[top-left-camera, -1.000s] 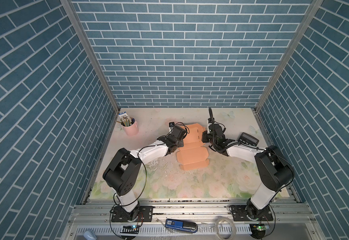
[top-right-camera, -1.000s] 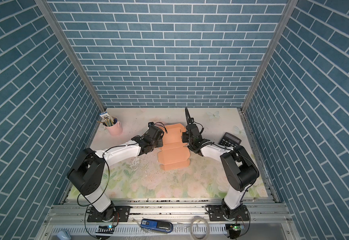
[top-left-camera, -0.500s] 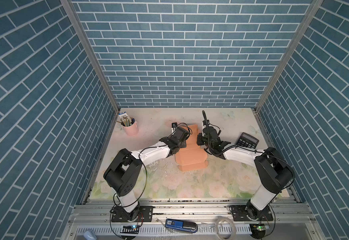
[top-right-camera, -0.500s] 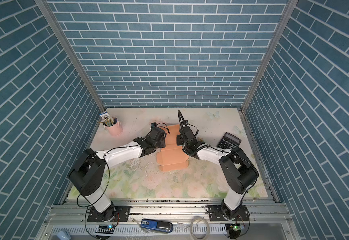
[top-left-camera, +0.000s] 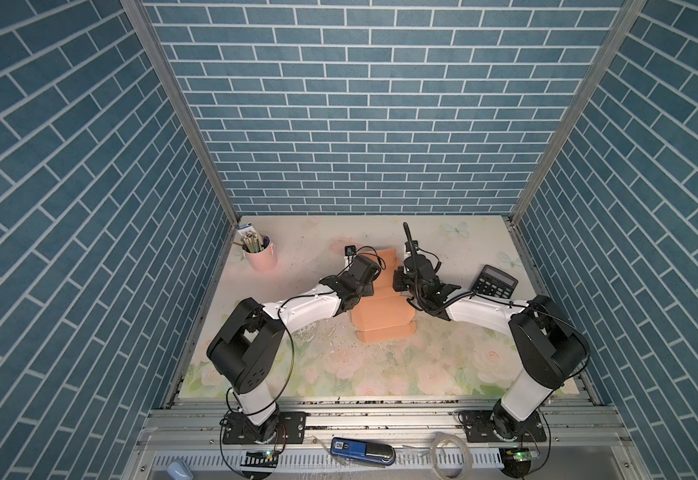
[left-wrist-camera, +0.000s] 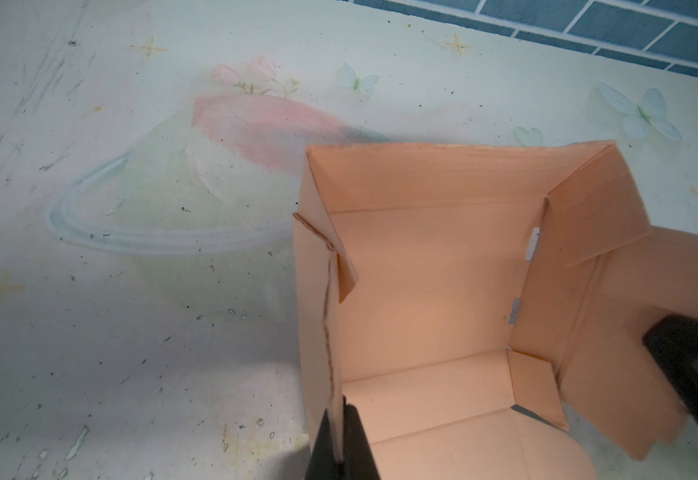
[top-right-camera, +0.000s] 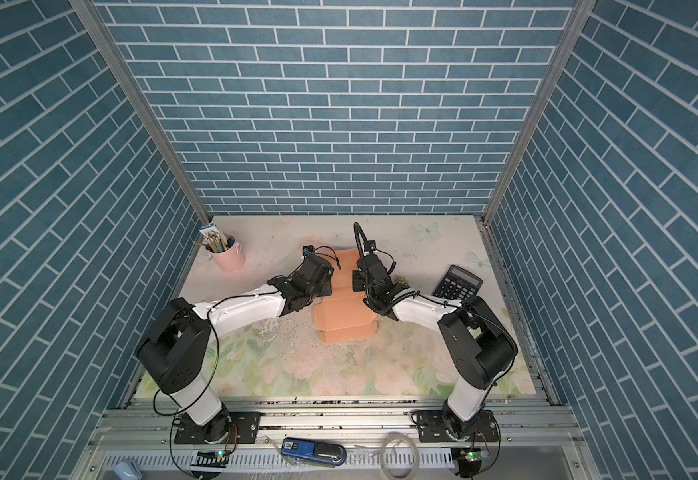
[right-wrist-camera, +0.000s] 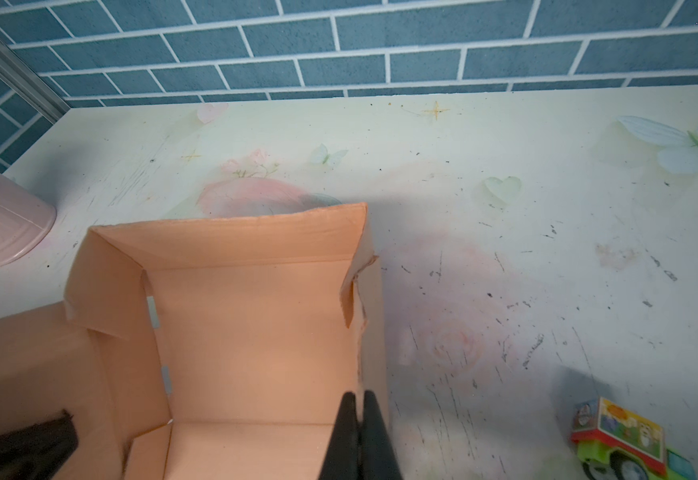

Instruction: Fold the paper box

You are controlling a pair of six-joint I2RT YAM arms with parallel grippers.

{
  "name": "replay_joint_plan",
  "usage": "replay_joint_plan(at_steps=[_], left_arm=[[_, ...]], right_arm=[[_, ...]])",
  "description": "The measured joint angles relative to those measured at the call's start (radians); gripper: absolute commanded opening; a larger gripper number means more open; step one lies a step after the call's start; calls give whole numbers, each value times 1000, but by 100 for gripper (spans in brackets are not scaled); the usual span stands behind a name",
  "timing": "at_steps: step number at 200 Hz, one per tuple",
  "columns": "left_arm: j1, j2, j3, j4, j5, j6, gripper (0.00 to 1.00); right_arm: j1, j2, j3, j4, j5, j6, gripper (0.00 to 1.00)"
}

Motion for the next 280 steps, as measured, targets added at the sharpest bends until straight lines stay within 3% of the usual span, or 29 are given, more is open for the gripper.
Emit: replay_joint_plan(at_steps=[72, 111, 127, 150, 176, 246, 280], left_arm=[[0, -48, -65, 19, -26, 84, 0], [0, -79, -138, 77, -50, 130, 0], [0, -93, -187, 128, -61, 152, 0], [-2, -104, -250, 209, -72, 187, 0], [-6, -105, -287, 285, -83, 237, 0], [-12, -124, -349, 454, -114, 341, 0], [-18, -124, -365, 509, -137, 361, 0]], right_arm=[[-18, -26, -80, 69, -27, -13, 0], [-45, -53, -140, 145, -108, -21, 0], [-63, -63, -160, 166, -156, -23, 8], [-89, -84, -187, 196, -230, -34, 27], [-130, -108, -198, 216, -353, -56, 37], [-333, -158, -265, 324, -610, -43, 34], [-377, -145, -306, 415, -708, -3, 34]])
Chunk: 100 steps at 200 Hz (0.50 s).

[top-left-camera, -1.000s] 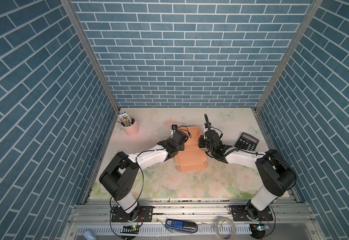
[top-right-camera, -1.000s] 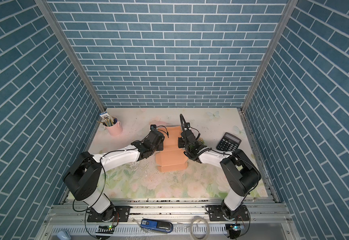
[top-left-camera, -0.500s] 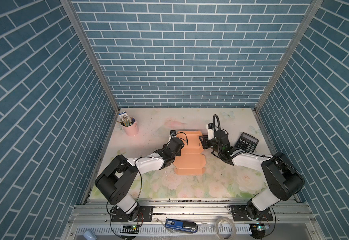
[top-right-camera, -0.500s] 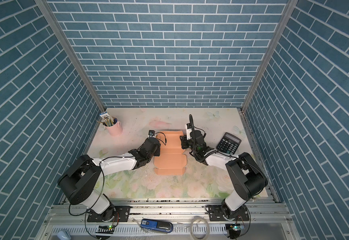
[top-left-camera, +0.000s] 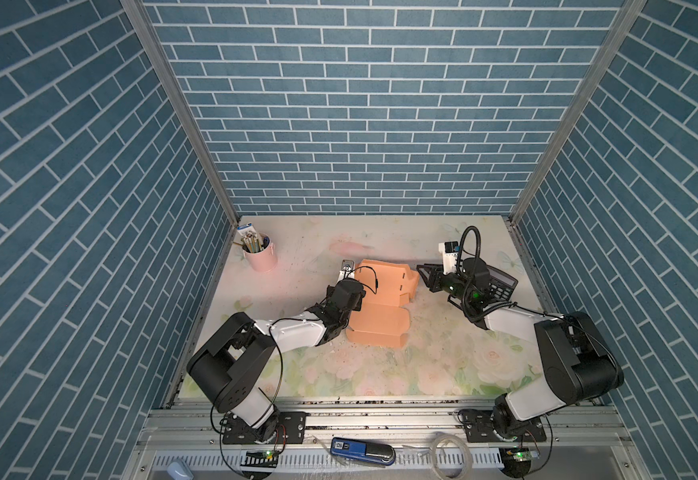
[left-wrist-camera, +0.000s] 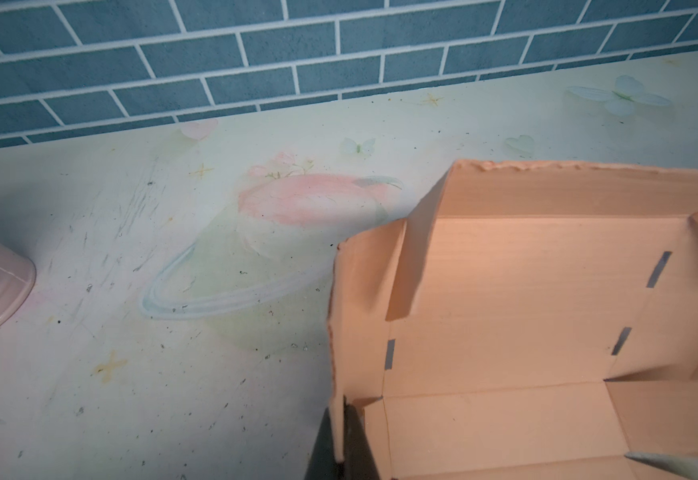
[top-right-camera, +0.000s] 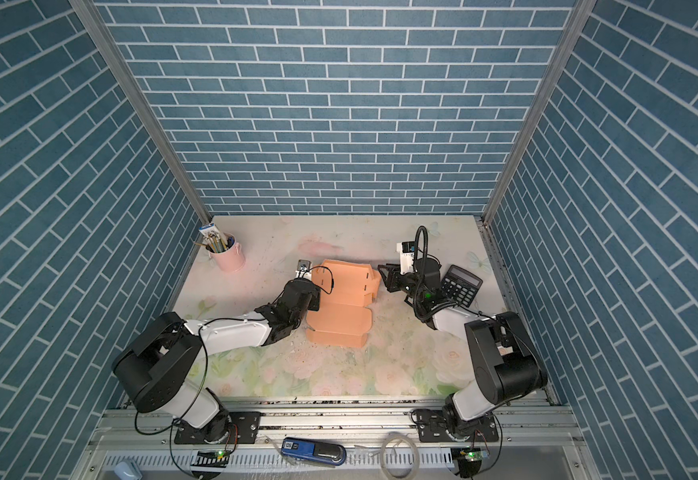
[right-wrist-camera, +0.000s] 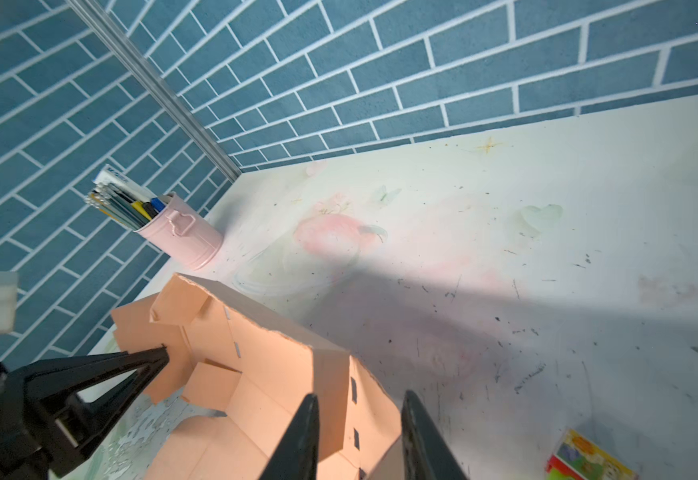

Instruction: Fold the paper box

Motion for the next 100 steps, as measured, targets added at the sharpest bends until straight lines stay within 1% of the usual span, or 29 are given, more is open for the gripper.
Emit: replay_joint_plan(at_steps=[39, 68, 100], left_arm=[[-20, 2, -10, 57, -34, 28, 0], [-30, 5, -10, 92, -52, 46, 0], [-32, 7, -44, 138, -58, 55, 0]], right_arm=[[-40, 46, -18, 81, -77, 30, 35], [-66, 63, -28, 98, -92, 37, 35], [-77, 79, -39, 106, -95, 40, 34]])
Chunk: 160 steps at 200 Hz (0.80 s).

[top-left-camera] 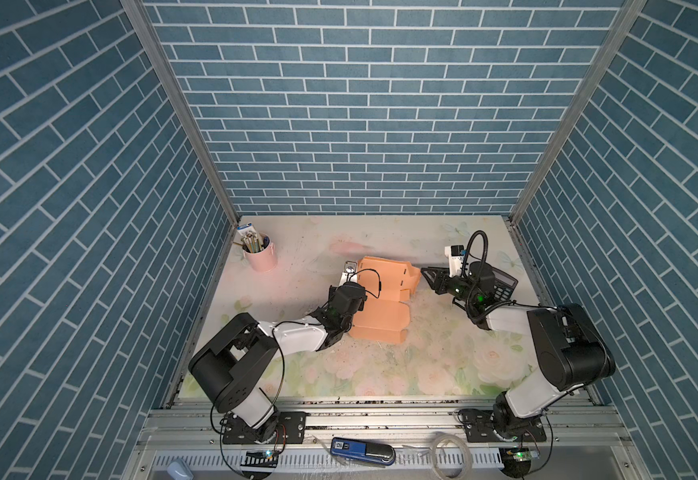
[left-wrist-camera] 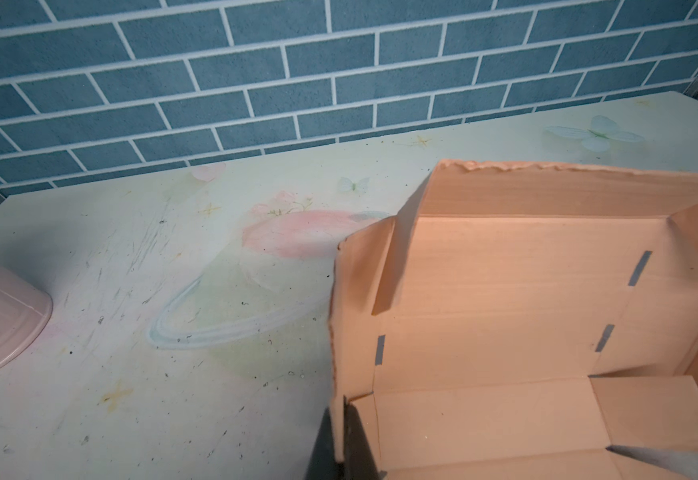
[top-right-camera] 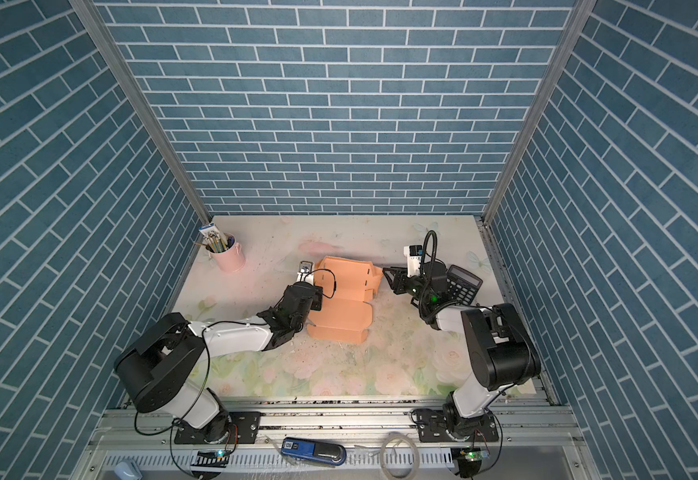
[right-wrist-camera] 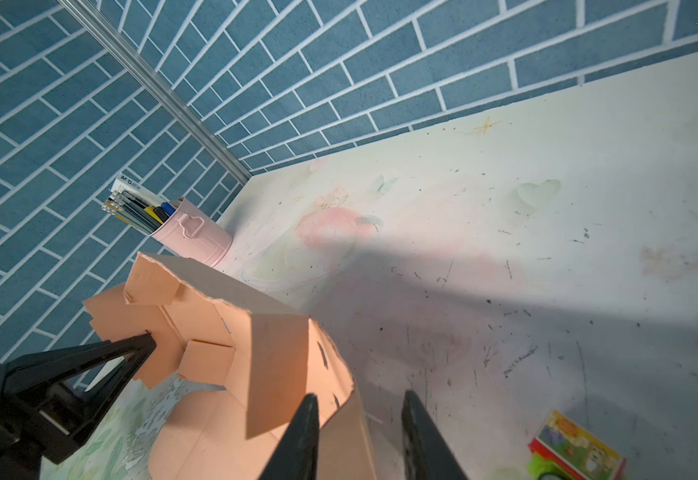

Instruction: Fold the paper box

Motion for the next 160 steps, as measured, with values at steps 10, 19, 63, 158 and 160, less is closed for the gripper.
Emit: replay_joint_plan(at_steps=[10, 19, 63, 158, 160], left_arm=[[0, 3, -5, 3, 0, 3, 0], [0, 9, -7, 9, -1, 3, 0], [-1, 14, -13, 41, -1, 9, 0], [-1, 27, -27, 77, -2, 14, 0], [-1, 28, -27, 78, -2, 14, 0]], right_arm=[[-3, 8, 0, 4, 0, 0, 34], [-5, 16, 0, 6, 0, 1, 34], [-15, 59, -2, 20, -31, 18, 34], [-4, 137, 0, 134, -172, 71, 31], [-3, 138, 0, 138, -176, 71, 31]])
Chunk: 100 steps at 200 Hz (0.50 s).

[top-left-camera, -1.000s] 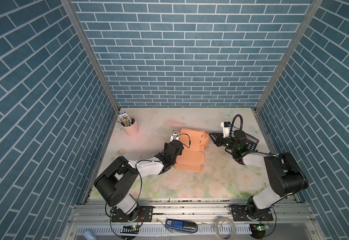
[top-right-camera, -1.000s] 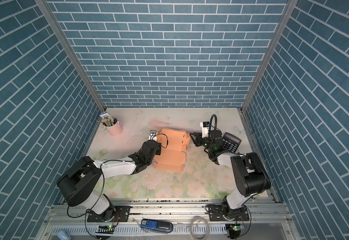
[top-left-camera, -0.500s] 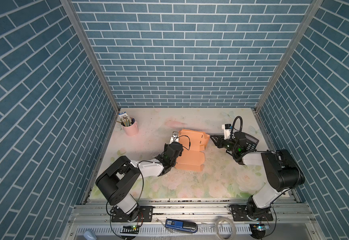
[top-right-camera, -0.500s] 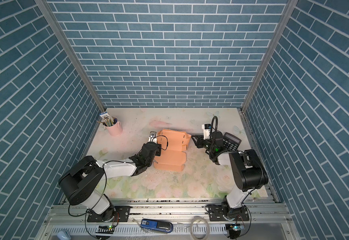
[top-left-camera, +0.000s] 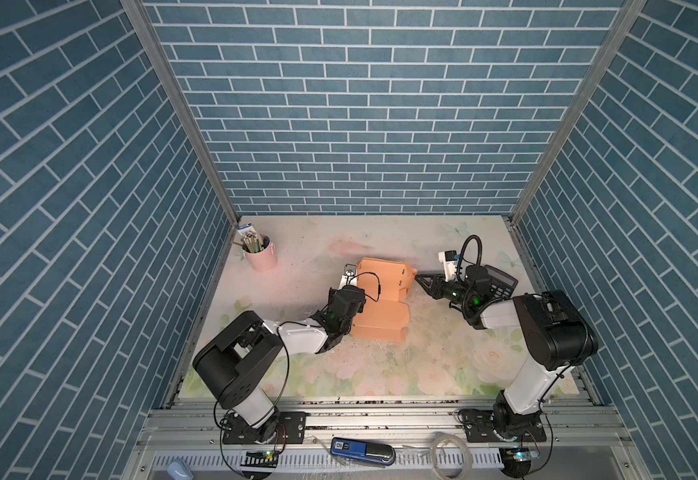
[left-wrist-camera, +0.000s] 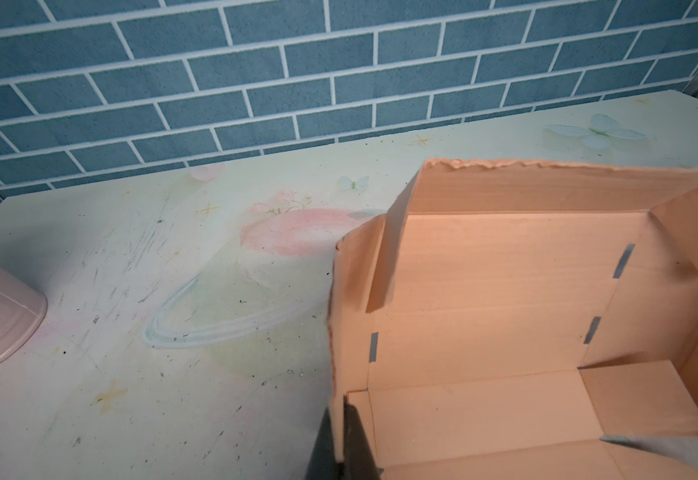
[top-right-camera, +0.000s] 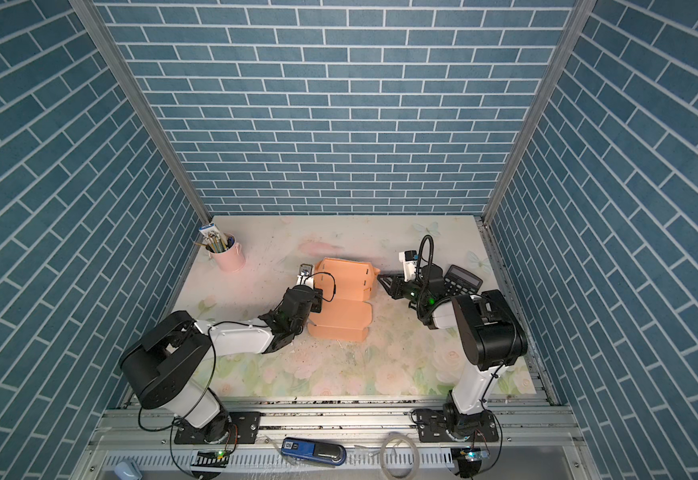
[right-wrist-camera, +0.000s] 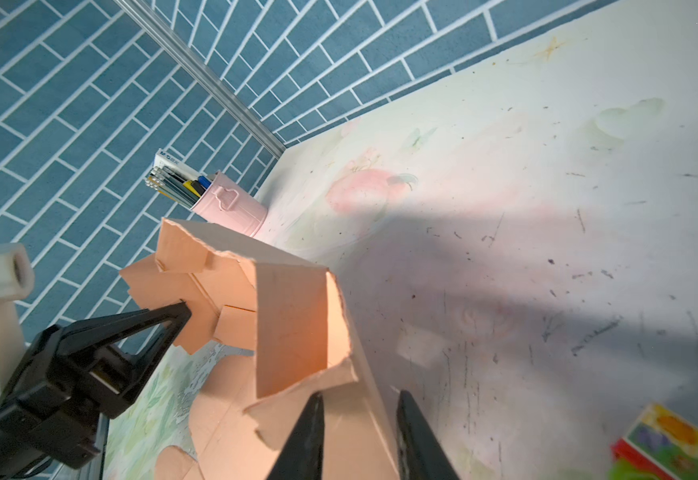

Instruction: Fold the paper box

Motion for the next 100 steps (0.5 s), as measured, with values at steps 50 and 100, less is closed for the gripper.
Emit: replay_joint_plan(at_steps=[50, 100], left_arm=[[0, 2, 0, 2, 0, 0, 0], [0, 3, 0, 2, 1, 0, 0]], right_arm=[[46, 19, 4, 30, -44, -4, 31], [83, 19, 23, 3, -41, -47, 35]])
